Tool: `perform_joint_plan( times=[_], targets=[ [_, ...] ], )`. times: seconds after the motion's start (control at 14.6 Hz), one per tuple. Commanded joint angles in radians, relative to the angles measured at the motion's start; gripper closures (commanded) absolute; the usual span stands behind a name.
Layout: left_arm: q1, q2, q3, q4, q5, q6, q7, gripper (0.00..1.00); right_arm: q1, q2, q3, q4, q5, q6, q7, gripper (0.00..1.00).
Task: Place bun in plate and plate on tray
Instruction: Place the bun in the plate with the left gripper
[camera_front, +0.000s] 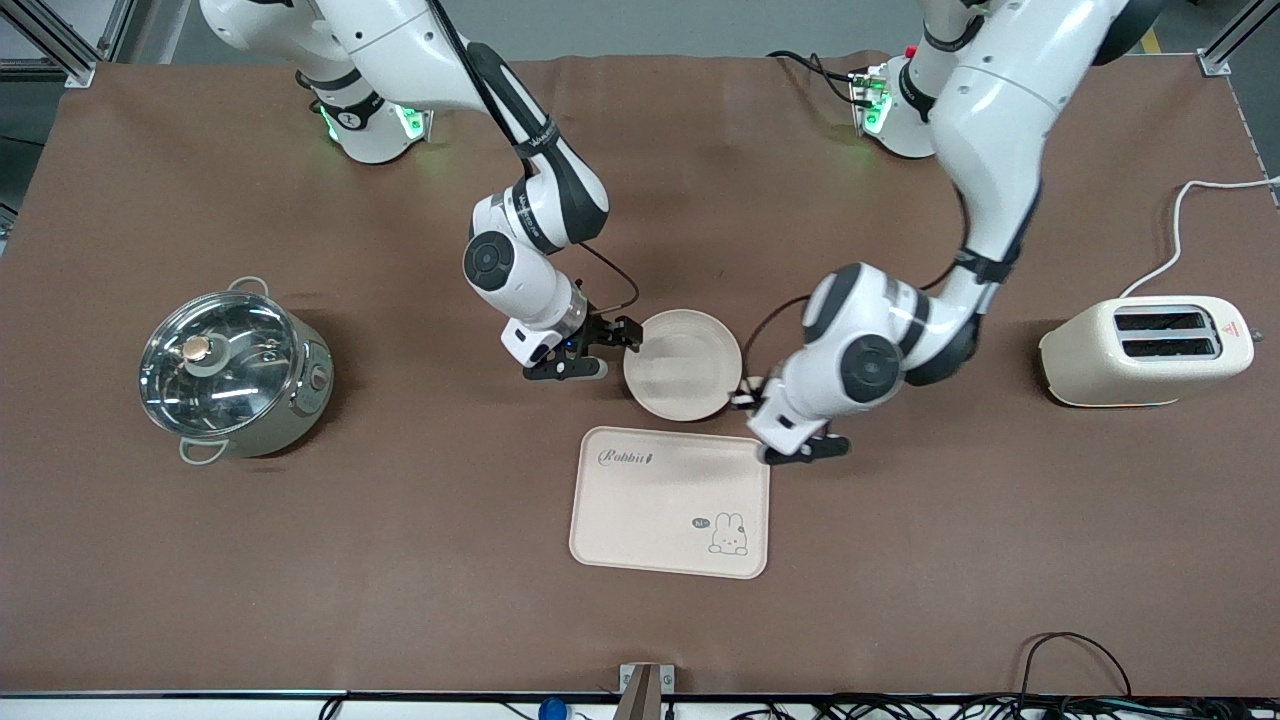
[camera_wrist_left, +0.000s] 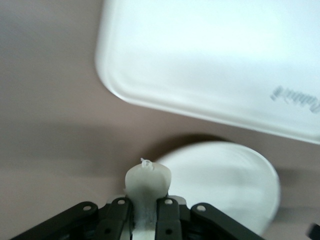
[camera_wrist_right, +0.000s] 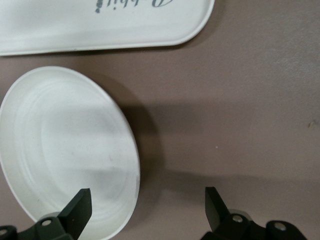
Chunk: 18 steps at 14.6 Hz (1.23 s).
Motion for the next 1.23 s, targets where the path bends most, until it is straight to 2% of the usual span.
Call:
perform_joint_plan(
  times=[0.0,0.07,0.14,0.41,0.48,0.55,0.68,0.82,1.03,1.16],
  targets=[
    [-0.033,0.057,0.006,0.050,-0.083,0.036,-0.032,0.65,0.013,0.043,-0.010,0.037,0.030,0.018,0.024,0.09],
    [-0.043,0.064,0.006,0.052,-0.113,0.056,-0.041,0.42,0.016,0.046,-0.010,0.043,0.054,0.017,0.024,0.13],
    [-0.049,0.065,0.007,0.050,-0.116,0.073,-0.053,0.00,0.021,0.051,-0.012,0.046,0.071,0.018,0.023,0.16],
    [-0.054,0.051,0.012,0.046,-0.107,0.081,-0.070,0.00,0.031,0.066,-0.012,0.073,0.075,0.017,0.023,0.35],
    [-0.038,0.037,0.018,0.046,-0.079,0.066,-0.057,0.00,0.031,0.072,-0.012,0.080,0.076,0.018,0.023,0.40],
    [-0.012,0.002,0.021,0.049,-0.005,0.023,-0.026,0.00,0.031,0.081,-0.012,0.086,0.075,0.018,0.023,0.46],
    [0.075,-0.055,0.009,0.052,0.120,-0.070,0.101,0.00,0.031,0.091,-0.012,0.089,0.075,0.034,0.018,0.67],
    [0.126,-0.115,0.016,0.054,0.131,-0.123,0.250,0.00,0.037,0.103,-0.012,0.089,0.075,0.055,0.011,0.86],
    [0.219,-0.223,0.019,0.064,0.194,-0.228,0.379,0.00,0.044,0.112,-0.010,0.089,0.075,0.083,0.009,0.97],
    [0.259,-0.287,0.019,0.096,0.266,-0.328,0.413,0.00,0.044,0.109,-0.010,0.089,0.075,0.084,0.008,1.00]
  ],
)
